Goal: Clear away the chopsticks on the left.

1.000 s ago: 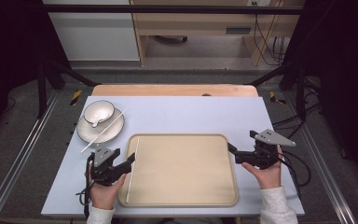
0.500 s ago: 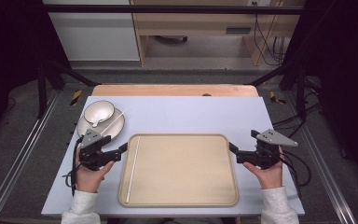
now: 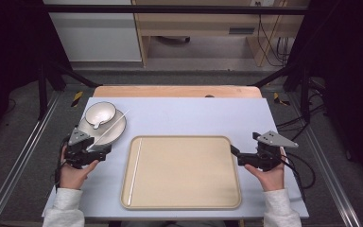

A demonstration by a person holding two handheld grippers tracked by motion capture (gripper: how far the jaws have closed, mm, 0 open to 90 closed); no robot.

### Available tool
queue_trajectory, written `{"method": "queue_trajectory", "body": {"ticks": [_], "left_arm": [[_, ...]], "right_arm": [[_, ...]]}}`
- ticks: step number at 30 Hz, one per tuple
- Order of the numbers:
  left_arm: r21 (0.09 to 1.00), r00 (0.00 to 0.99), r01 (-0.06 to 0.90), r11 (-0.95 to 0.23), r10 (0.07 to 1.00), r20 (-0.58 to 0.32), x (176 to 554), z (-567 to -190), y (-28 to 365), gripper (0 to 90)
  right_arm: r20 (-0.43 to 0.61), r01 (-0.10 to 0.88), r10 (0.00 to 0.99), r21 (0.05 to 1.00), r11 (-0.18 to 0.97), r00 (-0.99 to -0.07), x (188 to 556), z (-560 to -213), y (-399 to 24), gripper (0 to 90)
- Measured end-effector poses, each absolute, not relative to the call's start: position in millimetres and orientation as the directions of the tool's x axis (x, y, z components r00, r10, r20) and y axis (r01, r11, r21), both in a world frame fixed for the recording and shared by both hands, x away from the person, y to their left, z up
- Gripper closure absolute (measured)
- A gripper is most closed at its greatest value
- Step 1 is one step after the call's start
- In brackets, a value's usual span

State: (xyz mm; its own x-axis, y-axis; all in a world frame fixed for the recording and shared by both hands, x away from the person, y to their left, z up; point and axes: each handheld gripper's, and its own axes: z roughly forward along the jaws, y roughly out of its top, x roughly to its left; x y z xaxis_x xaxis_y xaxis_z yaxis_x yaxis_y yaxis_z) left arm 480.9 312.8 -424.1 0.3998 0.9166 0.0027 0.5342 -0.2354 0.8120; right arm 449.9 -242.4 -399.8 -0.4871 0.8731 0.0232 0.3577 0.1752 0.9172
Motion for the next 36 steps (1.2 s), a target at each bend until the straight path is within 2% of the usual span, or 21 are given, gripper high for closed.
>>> {"method": "queue_trajectory", "body": {"ticks": [12, 20, 30, 36], "left_arm": [[0.774, 0.400, 0.561, -0.294, 0.915, 0.058, 518, -428, 325, 25.2], [0.753, 0.387, 0.589, -0.292, 0.921, 0.054, 535, -439, 329, 33.4], [0.703, 0.405, 0.628, -0.334, 0.911, 0.071, 550, -451, 325, 52.4], [0.694, 0.419, 0.638, -0.334, 0.906, 0.050, 553, -452, 325, 67.0]], "right_arm": [[0.019, 0.365, 0.875, 0.913, 0.182, -0.484, 451, -401, -241, 4.2], [0.017, 0.367, 0.874, 0.911, 0.186, -0.485, 451, -402, -241, 4.3], [0.017, 0.369, 0.874, 0.911, 0.186, -0.485, 452, -402, -241, 4.3], [0.021, 0.370, 0.874, 0.911, 0.183, -0.485, 452, -402, -242, 4.3]]}}
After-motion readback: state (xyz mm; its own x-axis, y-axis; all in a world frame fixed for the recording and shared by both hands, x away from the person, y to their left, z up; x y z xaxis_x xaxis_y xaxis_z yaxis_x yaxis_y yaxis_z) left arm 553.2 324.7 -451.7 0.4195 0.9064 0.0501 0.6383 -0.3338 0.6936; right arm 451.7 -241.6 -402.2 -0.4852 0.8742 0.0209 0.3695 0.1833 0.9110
